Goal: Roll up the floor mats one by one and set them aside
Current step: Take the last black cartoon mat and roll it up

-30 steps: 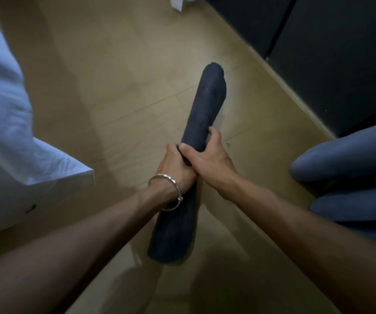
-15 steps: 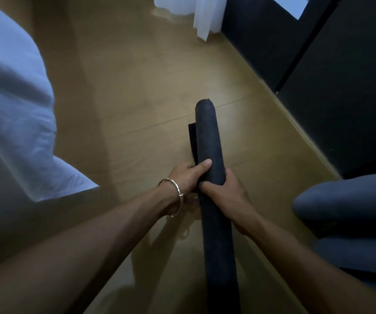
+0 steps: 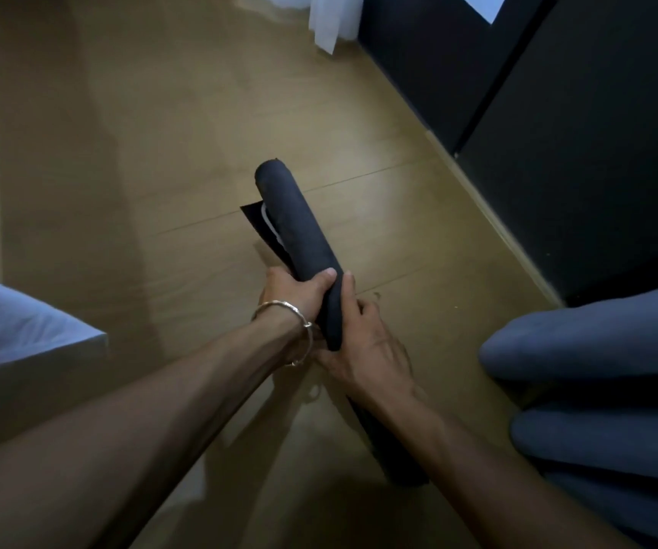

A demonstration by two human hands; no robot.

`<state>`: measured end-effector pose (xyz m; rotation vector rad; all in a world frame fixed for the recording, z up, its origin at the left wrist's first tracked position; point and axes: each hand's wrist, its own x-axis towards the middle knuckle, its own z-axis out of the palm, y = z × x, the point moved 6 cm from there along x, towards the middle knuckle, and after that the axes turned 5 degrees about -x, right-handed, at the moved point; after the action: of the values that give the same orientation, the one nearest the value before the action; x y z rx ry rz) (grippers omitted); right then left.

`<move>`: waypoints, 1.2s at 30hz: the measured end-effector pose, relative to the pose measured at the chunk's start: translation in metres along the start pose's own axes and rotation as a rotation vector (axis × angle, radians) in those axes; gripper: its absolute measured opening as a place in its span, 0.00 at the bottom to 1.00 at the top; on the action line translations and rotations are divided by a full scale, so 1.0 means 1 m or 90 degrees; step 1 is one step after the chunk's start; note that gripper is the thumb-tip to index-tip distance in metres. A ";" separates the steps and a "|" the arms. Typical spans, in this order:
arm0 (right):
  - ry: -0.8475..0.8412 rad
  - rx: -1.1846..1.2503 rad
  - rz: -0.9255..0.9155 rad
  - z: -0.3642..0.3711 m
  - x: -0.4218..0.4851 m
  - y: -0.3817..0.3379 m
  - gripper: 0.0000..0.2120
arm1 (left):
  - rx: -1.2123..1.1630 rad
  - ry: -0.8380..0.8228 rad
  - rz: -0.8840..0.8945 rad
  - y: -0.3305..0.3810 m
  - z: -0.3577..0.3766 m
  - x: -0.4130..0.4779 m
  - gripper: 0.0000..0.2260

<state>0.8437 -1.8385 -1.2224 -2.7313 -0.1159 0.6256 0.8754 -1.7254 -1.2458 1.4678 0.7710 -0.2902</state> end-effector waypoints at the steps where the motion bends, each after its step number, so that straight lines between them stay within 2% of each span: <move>1: 0.003 -0.005 0.004 0.000 0.002 0.004 0.49 | -0.001 -0.009 -0.006 -0.001 0.002 0.000 0.31; 6: 0.003 0.008 0.009 -0.003 0.006 0.021 0.46 | 0.042 -0.070 -0.001 -0.006 0.016 0.003 0.15; 8: 0.010 0.018 0.015 -0.003 0.007 0.029 0.47 | 0.145 -0.121 0.078 -0.002 0.022 0.005 0.13; 10: 0.015 0.010 0.018 -0.001 0.009 0.037 0.46 | 0.347 -0.179 0.202 0.001 0.027 0.005 0.16; 12: 0.016 -0.028 0.016 0.000 0.012 0.046 0.45 | 0.591 -0.212 0.263 -0.007 0.028 0.011 0.22; 14: 0.012 -0.075 0.010 0.000 0.016 0.054 0.45 | 0.804 -0.234 0.212 -0.024 0.023 0.020 0.29; 16: 0.010 -0.107 0.006 0.001 0.020 0.061 0.43 | 0.896 -0.258 0.142 -0.035 0.021 0.025 0.37; 24: 0.065 -0.146 -0.009 -0.014 0.058 0.076 0.40 | 1.003 -0.225 0.067 -0.016 0.066 0.060 0.59; 28: 0.095 -0.209 -0.001 -0.042 0.096 0.087 0.42 | 0.970 -0.195 0.039 0.003 0.088 0.071 0.59; 32: 0.118 -0.235 0.045 -0.068 0.124 0.114 0.43 | 0.904 -0.180 -0.012 0.016 0.098 0.079 0.59; 36: 0.137 -0.250 0.102 -0.094 0.144 0.143 0.43 | 0.862 -0.175 -0.018 0.020 0.103 0.087 0.61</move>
<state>1.0146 -1.9801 -1.2506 -3.1931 0.0387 0.3749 0.9811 -1.7980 -1.2926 2.5778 0.3075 -1.1590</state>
